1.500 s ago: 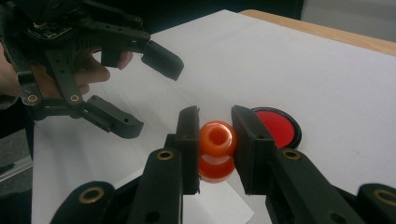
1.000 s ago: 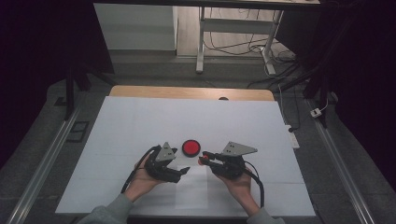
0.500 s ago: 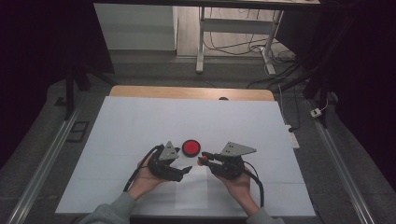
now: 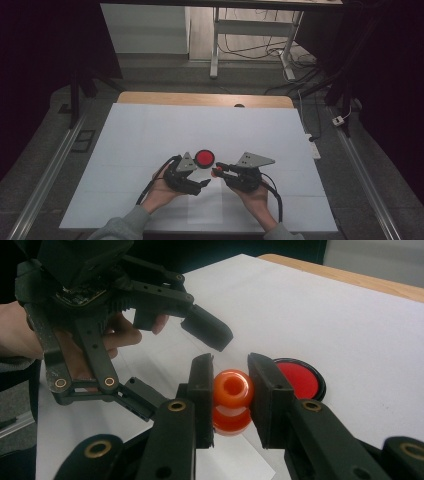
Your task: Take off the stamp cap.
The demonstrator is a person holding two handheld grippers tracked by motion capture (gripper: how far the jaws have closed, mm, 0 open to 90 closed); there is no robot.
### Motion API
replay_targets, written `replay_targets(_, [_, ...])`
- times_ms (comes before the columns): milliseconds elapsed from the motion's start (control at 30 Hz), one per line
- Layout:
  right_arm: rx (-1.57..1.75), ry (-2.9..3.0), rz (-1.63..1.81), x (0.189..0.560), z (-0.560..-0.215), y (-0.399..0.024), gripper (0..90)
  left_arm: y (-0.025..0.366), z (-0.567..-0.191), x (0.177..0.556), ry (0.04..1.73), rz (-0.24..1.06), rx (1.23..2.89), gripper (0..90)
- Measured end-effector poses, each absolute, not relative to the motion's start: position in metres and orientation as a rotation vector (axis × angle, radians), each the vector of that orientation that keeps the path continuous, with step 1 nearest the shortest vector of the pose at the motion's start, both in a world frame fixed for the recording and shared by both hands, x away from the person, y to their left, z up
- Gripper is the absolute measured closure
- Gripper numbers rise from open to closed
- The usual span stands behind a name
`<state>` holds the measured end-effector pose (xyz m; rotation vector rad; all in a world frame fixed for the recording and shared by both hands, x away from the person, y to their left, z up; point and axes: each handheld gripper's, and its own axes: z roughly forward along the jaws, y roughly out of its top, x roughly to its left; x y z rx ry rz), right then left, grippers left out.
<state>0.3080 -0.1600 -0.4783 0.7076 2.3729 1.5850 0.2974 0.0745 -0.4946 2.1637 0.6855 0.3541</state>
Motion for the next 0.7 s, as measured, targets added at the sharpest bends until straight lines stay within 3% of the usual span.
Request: replay_targets(700, [0.702,2.347,1.598,0.307,-0.475,-0.163,72.0,0.045,-0.486,0.303,0.608,0.318,2.171,21.2])
